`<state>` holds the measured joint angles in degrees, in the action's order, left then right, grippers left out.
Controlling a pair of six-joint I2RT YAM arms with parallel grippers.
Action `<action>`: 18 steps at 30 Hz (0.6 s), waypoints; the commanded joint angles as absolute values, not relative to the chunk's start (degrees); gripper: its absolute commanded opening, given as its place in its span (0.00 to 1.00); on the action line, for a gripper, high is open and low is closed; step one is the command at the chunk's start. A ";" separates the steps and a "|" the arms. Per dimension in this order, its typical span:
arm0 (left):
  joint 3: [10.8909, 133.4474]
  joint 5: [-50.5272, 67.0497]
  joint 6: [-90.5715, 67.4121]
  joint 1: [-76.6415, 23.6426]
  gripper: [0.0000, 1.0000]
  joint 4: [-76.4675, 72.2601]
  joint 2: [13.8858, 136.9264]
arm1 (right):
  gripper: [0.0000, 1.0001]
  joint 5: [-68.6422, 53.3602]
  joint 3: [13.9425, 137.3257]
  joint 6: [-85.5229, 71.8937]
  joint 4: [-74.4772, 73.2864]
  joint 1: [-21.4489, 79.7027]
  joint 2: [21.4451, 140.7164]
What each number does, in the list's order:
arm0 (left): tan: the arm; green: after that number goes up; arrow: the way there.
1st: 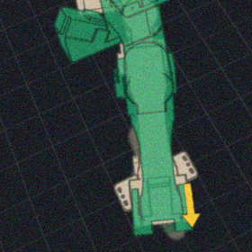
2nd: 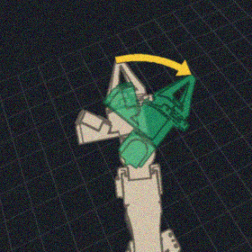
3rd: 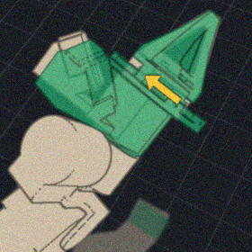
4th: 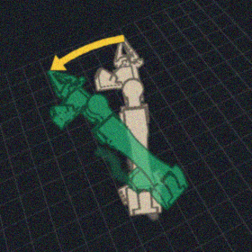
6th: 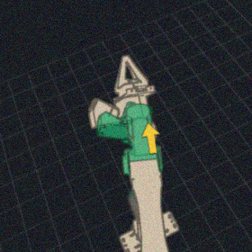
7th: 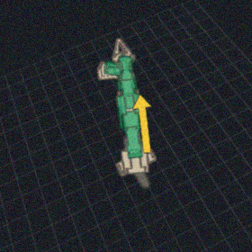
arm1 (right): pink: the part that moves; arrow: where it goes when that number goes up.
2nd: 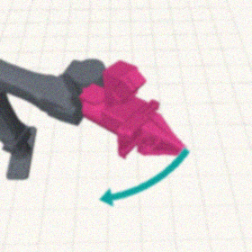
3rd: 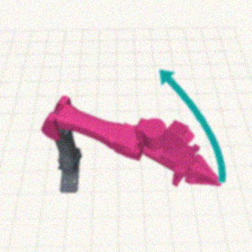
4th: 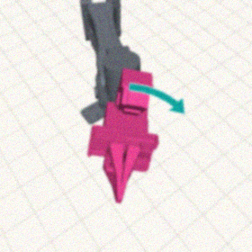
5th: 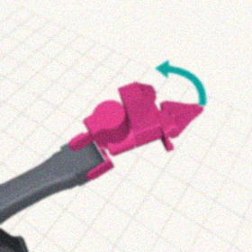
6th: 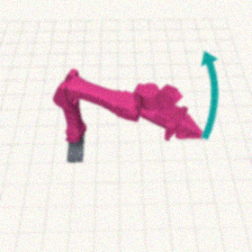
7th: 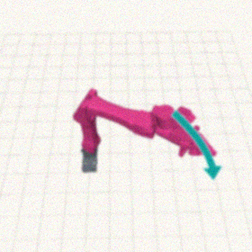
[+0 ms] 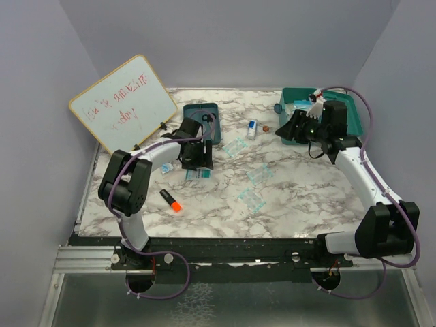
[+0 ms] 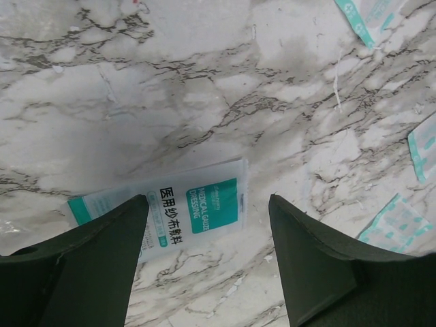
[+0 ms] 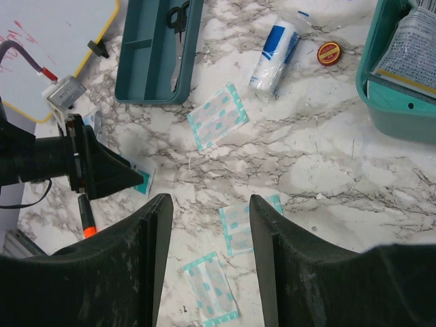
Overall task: Organize the medicine kit
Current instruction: Pick up the medical item at the center of the board.
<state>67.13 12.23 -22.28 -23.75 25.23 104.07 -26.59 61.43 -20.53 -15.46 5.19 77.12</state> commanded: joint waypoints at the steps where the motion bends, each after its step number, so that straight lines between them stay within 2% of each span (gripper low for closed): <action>1: 64.91 17.83 -25.34 -25.26 0.73 21.81 103.97 | 0.54 -27.95 60.38 -20.21 -14.29 5.51 75.80; 12: 62.95 24.74 -30.26 -28.38 0.73 15.83 100.84 | 0.55 -27.95 59.94 -20.99 -13.94 5.45 76.00; 18: 64.65 21.93 -28.52 -28.24 0.73 18.15 96.61 | 0.54 -28.91 59.62 -21.53 -13.86 5.88 76.33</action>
<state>63.53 22.57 -29.15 -28.32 17.65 101.58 -26.85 60.58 -20.97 -14.98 5.26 77.12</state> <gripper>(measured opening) 0.734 0.543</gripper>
